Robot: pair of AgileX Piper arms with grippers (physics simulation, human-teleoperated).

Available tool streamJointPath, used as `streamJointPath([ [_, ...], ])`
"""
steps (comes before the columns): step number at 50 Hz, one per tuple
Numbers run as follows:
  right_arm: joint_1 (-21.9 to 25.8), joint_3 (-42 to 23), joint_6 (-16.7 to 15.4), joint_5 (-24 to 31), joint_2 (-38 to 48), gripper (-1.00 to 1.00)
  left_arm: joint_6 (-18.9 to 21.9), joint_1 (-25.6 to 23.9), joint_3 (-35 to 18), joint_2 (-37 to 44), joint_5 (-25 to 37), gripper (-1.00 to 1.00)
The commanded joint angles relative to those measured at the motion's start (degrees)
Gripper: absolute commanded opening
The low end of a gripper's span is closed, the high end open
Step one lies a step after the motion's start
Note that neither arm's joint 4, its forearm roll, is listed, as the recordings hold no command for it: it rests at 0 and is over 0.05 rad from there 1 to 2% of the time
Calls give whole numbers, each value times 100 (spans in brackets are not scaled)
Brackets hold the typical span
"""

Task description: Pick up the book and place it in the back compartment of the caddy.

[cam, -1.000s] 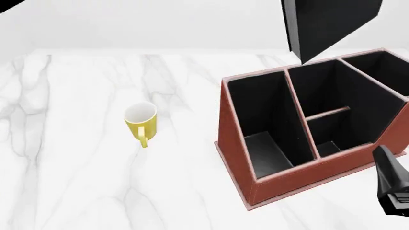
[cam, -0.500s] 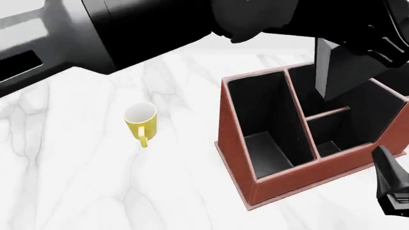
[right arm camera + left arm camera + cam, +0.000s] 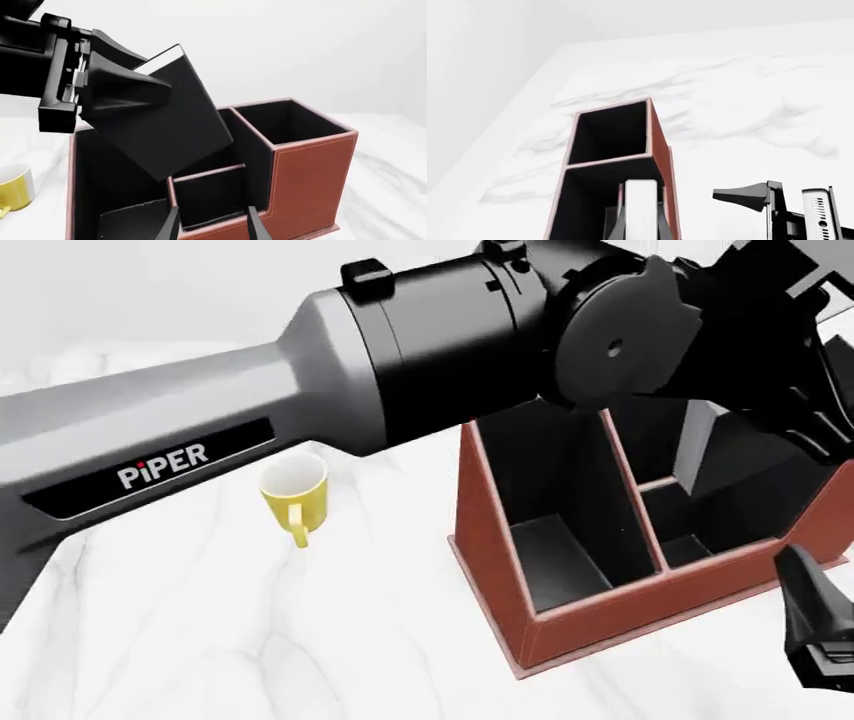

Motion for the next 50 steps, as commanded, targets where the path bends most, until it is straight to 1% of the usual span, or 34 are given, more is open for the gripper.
streamJointPath([
  [1,-2,4,12,-51,64,100,36,8,175,147,-277,-100],
  [4,-9,4,12,-46,60,100,52,-10,303,179,-352,-100],
  [10,1,4,8,-58,74,100,-2,21,309,234,-366,-100],
  [20,5,1,15,-39,57,100,24,88,442,338,-566,-100],
  [26,3,0,29,-38,59,100,7,22,487,312,-657,-100],
  [27,6,1,31,-41,65,100,-58,22,440,339,-614,-100],
  [28,3,2,31,-43,64,100,0,31,462,350,-656,-100],
  [33,5,1,37,-34,60,100,-13,-33,539,364,-770,-100],
  [41,2,3,48,-43,74,100,-48,-52,481,434,-774,-100],
  [50,-3,4,61,-49,92,100,15,-25,358,572,-783,-100],
])
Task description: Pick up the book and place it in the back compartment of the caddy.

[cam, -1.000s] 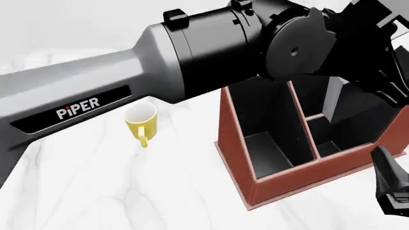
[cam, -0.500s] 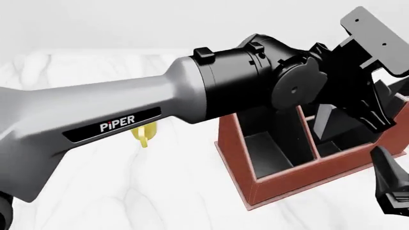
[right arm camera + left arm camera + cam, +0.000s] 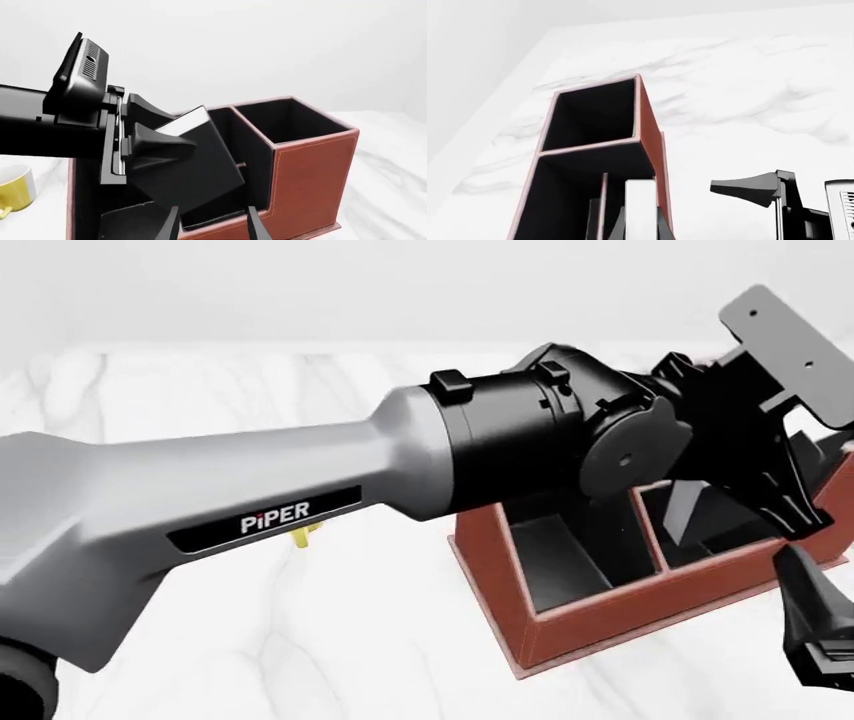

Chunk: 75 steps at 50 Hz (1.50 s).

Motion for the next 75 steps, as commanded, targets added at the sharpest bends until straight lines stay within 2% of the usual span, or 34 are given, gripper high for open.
streamJointPath([
  [1,-3,1,14,-2,11,100,90,13,-196,88,-45,-100],
  [14,-3,4,32,-49,68,100,175,-86,-273,250,-129,-100],
  [33,-1,5,75,-53,90,100,367,93,-464,519,-196,-100],
  [42,-8,4,98,-55,99,100,328,133,-483,623,-256,-100],
  [74,-15,3,113,-81,137,100,109,279,-25,752,-861,-100],
  [75,-17,3,116,-84,142,100,121,286,-5,755,-883,100],
])
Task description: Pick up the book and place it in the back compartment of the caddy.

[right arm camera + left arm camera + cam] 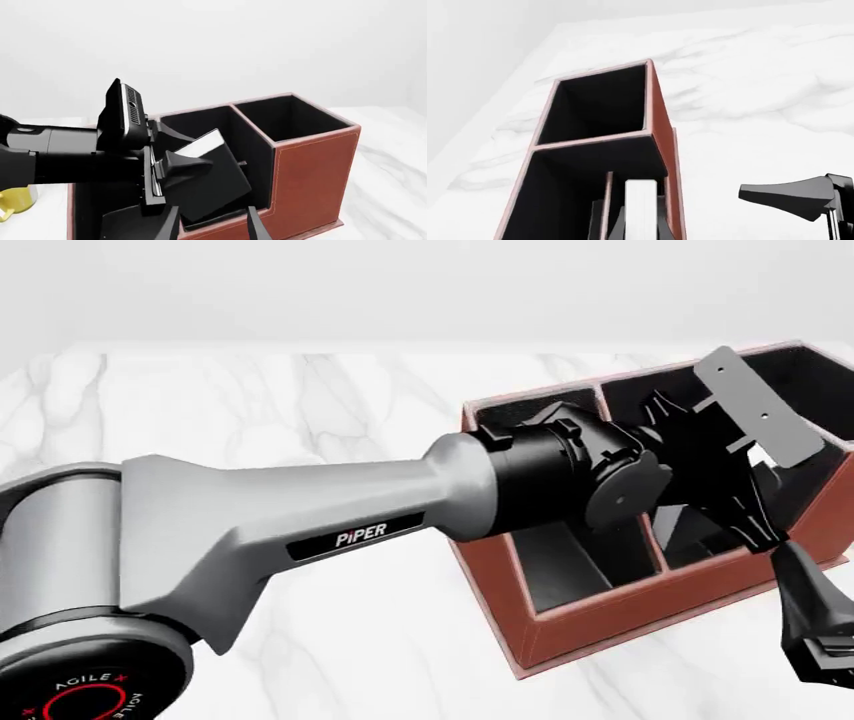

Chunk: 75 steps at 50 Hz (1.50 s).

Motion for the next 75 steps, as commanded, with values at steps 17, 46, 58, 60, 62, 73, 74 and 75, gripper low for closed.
streamJointPath([
  [17,1,0,-12,-1,6,100,-289,369,645,-581,-737,100],
  [46,-24,0,-37,25,-29,100,-868,952,3733,-5079,-2067,100],
  [58,-18,-1,-69,68,-68,100,-919,1983,5065,-5786,-2491,100],
  [60,-61,0,-53,-29,46,100,-999,2184,5193,-5807,-2555,100],
  [62,-91,0,-104,-153,165,100,-1049,2292,5289,-5814,-2606,100],
  [73,25,-816,-251,284,215,100,-1280,2555,5335,-5730,-2665,100],
  [74,19,-1294,-220,504,265,100,-1343,2598,5301,-5686,-2640,100],
  [75,19,-1300,-220,513,262,100,-1344,2598,5300,-5685,-2639,100],
])
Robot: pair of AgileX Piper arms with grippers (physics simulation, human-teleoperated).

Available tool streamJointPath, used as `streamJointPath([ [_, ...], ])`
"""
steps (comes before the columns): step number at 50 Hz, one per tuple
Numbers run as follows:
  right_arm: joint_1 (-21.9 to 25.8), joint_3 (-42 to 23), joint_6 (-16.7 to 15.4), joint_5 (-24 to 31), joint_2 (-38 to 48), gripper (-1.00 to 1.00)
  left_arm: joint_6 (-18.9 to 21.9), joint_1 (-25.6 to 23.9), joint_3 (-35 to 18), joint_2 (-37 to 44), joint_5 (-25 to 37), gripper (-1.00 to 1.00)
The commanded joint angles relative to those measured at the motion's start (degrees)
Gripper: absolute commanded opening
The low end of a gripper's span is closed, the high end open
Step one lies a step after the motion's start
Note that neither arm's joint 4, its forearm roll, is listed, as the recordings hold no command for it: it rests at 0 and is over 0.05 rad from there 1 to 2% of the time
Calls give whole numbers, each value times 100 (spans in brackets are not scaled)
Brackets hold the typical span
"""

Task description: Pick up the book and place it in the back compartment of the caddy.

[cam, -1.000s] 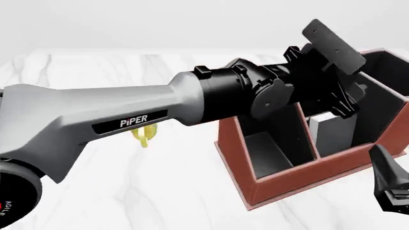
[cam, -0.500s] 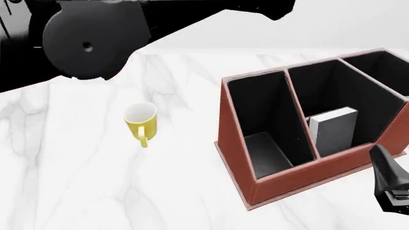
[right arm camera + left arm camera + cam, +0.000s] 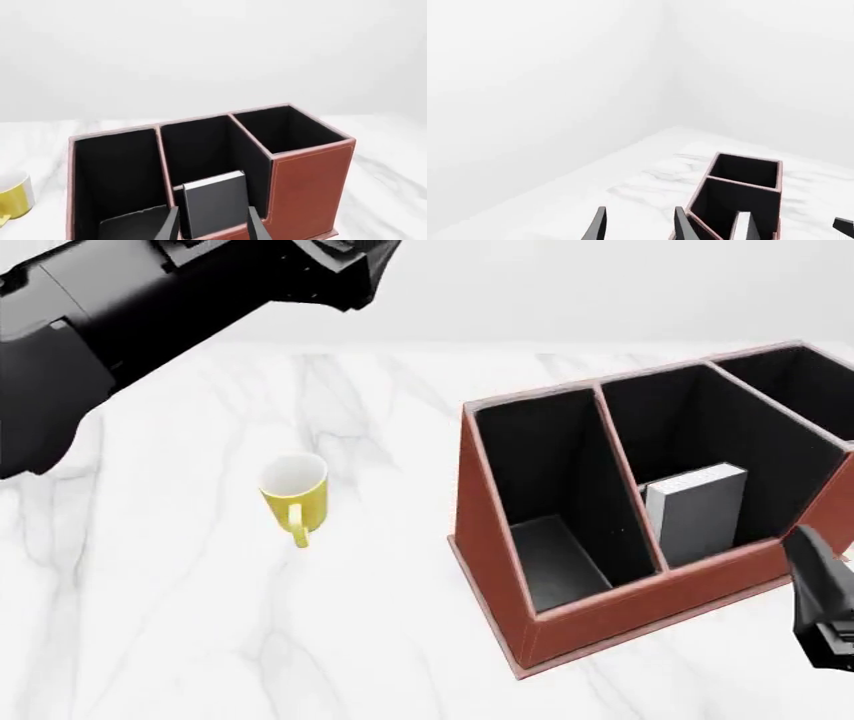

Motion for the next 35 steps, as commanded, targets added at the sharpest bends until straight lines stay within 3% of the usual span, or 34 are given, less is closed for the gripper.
streamJointPath([
  [1,37,-1625,-36,753,137,100,-200,358,239,-34,-113,100],
  [2,37,-1632,-36,763,134,100,-205,365,237,-27,-116,100],
  [5,98,-2682,-244,1205,168,100,-352,356,202,47,-80,100],
  [6,132,-2931,-307,1307,198,100,-814,370,90,166,53,100],
  [7,154,-3171,-377,1399,204,100,-926,493,48,245,41,100],
  [8,173,-3530,-451,1524,248,100,-635,622,85,313,-108,100],
  [9,204,-3757,-520,1588,273,100,-626,618,103,349,-166,100],
  [10,204,-3759,-520,1589,274,100,-626,618,103,349,-167,100],
  [11,267,-4345,-682,1834,306,100,-883,683,27,489,-109,100],
  [14,291,-4812,-746,2054,336,100,-777,743,55,528,-196,100],
  [16,363,-5518,-915,2394,361,100,-748,804,61,612,-253,100],
  [17,420,-6253,-1001,2736,411,100,-777,865,58,701,-298,100],
  [18,420,-6264,-1001,2745,415,100,-777,865,58,702,-299,100],
  [19,428,-7027,-1082,3068,450,100,-797,934,68,757,-350,100],
  [21,439,-7316,-1125,3199,479,100,-804,950,73,772,-366,100],
  [22,350,-8045,-1097,3499,534,100,-843,981,98,799,-412,100],
  [24,260,-8688,-981,3770,602,100,-852,983,114,800,-429,100],
  [25,259,-8696,-981,3775,605,100,-872,984,147,797,-458,100],
  [30,-71,-10777,-549,4430,586,100,-891,929,443,681,-627,100],
  [33,-60,-11022,-298,4367,414,100,-919,915,552,596,-669,100],
  [34,-29,-11093,151,4324,268,100,-971,915,648,506,-697,100],
  [35,47,-11143,288,4394,257,100,-994,924,714,454,-724,100],
])
